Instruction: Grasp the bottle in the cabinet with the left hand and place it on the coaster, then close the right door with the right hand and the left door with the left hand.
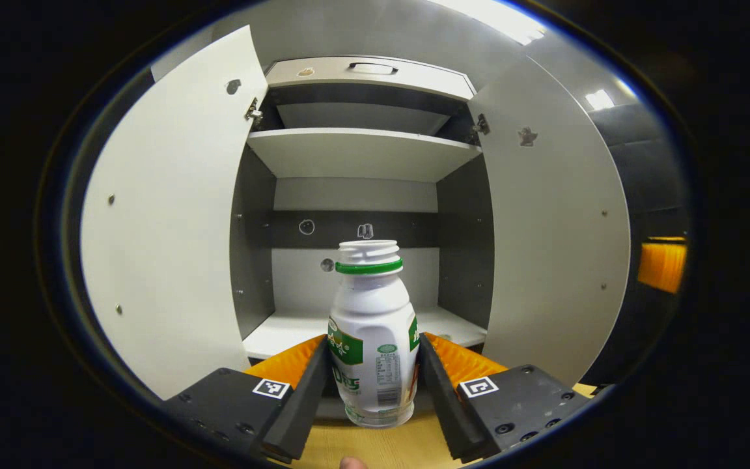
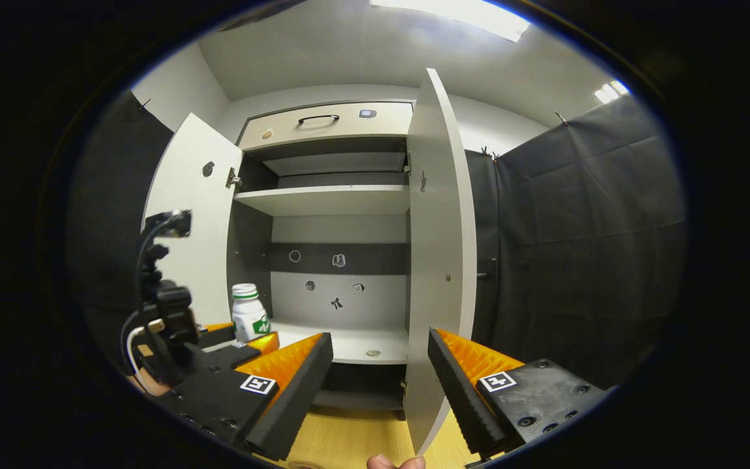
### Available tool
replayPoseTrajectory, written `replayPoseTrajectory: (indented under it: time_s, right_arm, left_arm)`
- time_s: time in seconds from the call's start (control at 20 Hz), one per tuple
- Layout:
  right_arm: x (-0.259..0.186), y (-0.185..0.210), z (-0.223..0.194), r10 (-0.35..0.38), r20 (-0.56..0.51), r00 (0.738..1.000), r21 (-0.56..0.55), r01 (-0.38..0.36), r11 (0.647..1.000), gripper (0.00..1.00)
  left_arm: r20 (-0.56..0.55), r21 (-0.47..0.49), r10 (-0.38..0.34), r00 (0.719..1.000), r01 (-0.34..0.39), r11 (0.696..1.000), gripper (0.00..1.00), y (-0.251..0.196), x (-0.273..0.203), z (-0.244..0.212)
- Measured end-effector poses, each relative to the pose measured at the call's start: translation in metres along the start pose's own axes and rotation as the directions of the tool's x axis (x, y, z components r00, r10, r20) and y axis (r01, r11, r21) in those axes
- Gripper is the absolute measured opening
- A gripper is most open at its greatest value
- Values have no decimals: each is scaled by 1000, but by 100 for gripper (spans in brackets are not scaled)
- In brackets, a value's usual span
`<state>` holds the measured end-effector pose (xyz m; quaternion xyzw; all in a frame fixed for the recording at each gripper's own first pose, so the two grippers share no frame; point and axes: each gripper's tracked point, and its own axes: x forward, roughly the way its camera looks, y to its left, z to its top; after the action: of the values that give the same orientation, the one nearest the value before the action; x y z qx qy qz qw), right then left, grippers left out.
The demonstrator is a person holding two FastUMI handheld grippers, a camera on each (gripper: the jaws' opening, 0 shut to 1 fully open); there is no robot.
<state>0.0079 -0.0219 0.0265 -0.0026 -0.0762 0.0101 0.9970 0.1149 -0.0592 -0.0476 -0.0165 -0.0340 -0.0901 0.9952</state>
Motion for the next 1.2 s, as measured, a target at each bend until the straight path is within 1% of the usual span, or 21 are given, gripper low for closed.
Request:
replayPoseTrajectory:
  time_s: [0.3,0.5,0.55,0.6,0.85,0.9,0.95,1.0,1.05,1.1,1.2]
  right_arm:
    - [0,-1,-10,-12,5,1000,-17,12,1000,97]
    - [5,-2,-18,-15,8,1000,-23,15,1000,97]
    - [6,-3,-20,-15,11,1000,-25,15,1000,94]
    - [8,-3,-22,-14,11,1000,-28,14,1000,97]
    - [17,-9,-30,-18,13,1000,-33,19,999,97]
    - [18,-11,-33,-21,9,1000,-28,21,999,94]
    - [20,-13,-36,-24,2,1000,-23,24,999,97]
    - [21,-14,-39,-27,-5,1000,-22,27,999,94]
    - [21,-15,-42,-28,-11,1000,-26,28,999,94]
    - [22,-15,-43,-27,-13,1000,-32,27,999,97]
    - [22,-18,-43,-32,-8,999,-42,31,999,97]
  left_arm:
    - [-29,-30,12,1000,-13,999,80,-9,-55,-81]
    - [-30,4,-13,999,13,1000,80,-28,-80,-138]
    - [-35,13,-21,999,22,1000,80,-33,-85,-152]
    - [-39,18,-33,999,34,999,80,-39,-90,-167]
    - [-69,-5,-75,995,74,997,80,-59,-107,-228]
    - [-82,-9,-78,994,77,997,80,-61,-110,-241]
    - [-95,-15,-81,992,80,997,80,-62,-112,-253]
    - [-101,-23,-86,991,85,996,80,-64,-113,-262]
    - [-112,-29,-90,990,87,996,80,-65,-114,-271]
    - [-121,-33,-95,988,92,995,80,-67,-116,-279]
    - [-133,-33,-98,986,95,995,80,-69,-119,-292]
